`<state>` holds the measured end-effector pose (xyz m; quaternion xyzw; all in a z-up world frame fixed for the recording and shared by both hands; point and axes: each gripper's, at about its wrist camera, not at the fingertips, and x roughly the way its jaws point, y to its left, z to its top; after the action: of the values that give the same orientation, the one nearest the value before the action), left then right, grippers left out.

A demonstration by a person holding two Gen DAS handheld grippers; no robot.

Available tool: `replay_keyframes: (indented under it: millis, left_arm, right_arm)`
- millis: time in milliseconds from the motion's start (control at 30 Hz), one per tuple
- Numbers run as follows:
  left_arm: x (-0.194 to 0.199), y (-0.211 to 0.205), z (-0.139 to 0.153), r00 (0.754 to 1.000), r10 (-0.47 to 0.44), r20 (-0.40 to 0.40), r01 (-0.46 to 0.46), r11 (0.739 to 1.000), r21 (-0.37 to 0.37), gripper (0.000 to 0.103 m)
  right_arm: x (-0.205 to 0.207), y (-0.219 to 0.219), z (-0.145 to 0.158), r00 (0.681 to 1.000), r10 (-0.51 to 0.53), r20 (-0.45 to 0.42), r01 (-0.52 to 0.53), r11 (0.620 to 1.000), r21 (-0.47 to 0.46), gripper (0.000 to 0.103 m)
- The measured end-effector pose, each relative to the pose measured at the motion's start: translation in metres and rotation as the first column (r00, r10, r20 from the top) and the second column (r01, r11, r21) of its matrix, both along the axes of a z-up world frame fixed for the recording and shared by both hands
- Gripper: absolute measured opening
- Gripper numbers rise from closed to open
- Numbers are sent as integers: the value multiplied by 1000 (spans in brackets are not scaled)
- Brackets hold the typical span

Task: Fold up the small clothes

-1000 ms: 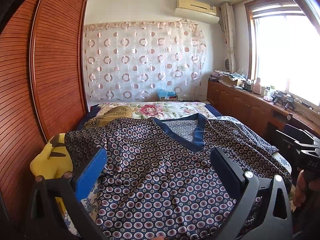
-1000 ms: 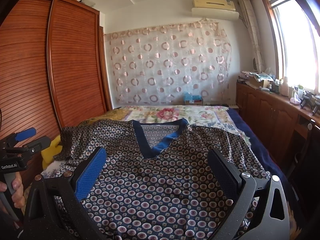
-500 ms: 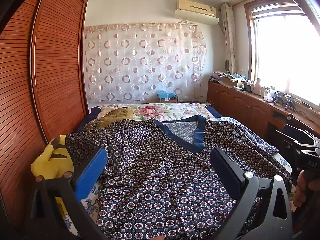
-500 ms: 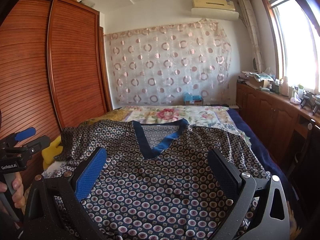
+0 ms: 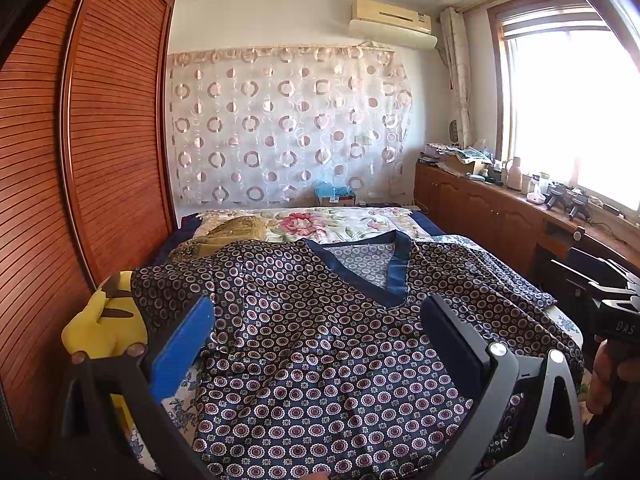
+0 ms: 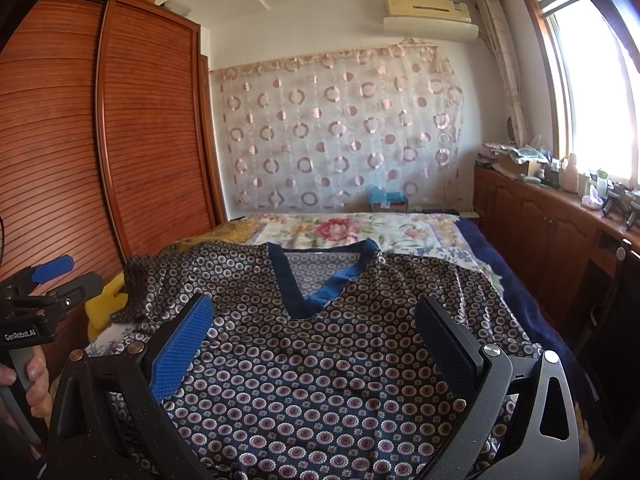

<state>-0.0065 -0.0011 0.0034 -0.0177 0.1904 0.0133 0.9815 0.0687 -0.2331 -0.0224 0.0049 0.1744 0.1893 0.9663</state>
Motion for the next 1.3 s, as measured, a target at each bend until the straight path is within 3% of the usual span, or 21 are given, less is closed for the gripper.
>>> replay_keyframes:
  millis: [700, 1300]
  left_arm:
    - [3, 1, -1, 1000, 3, -15, -2, 1000, 6, 103]
    - [23, 37, -51, 989, 65, -132, -70, 997, -30, 103]
  right_arm:
    - [3, 9, 1, 1000, 12, -8, -12, 1000, -1, 103]
    - [40, 33, -47, 986, 66, -154, -76, 995, -59, 103]
